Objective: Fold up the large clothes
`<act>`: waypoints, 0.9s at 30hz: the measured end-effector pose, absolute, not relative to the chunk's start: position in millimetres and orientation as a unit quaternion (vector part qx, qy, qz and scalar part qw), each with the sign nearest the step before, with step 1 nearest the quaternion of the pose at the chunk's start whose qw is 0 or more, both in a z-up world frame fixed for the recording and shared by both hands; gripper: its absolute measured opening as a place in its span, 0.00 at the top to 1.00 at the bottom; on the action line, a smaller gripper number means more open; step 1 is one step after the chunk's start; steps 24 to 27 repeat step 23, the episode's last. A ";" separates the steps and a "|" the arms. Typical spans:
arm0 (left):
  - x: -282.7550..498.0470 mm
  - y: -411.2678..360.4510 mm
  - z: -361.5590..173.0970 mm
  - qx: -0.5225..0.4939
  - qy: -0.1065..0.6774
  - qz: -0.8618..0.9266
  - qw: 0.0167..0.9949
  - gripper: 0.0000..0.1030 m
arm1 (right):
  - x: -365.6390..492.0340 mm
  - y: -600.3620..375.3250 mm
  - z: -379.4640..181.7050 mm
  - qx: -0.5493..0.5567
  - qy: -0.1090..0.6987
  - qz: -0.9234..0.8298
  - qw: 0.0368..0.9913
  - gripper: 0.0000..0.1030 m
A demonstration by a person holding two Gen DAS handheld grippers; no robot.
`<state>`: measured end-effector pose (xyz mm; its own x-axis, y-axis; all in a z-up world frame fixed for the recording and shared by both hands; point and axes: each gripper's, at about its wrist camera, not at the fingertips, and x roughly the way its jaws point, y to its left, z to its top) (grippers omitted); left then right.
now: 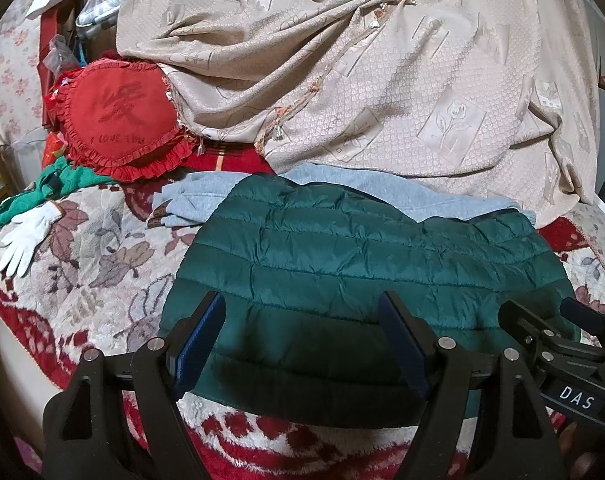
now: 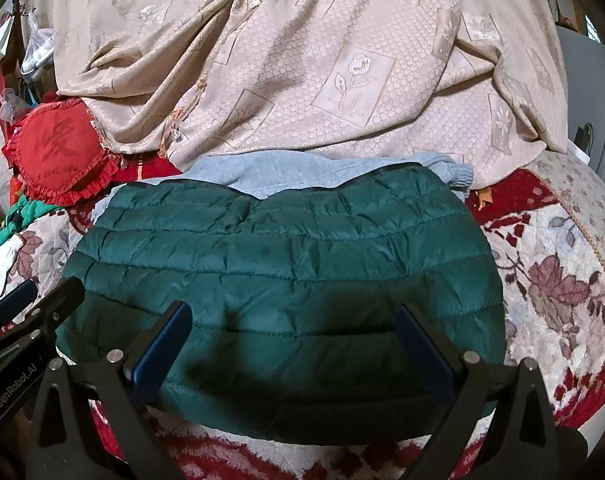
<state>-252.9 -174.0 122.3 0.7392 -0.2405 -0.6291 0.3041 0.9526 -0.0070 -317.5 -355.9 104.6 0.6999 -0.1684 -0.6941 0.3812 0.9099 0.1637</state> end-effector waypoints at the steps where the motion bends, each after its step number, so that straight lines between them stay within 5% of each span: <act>1: -252.3 -174.6 121.5 0.049 0.331 -0.147 0.931 0.40 | -317.3 -356.0 104.6 0.149 0.357 -0.151 0.910 0.00; 27: -241.9 -181.2 104.5 0.057 0.354 -0.169 0.918 0.40 | -303.7 -353.7 92.5 0.144 0.375 -0.148 0.904 0.01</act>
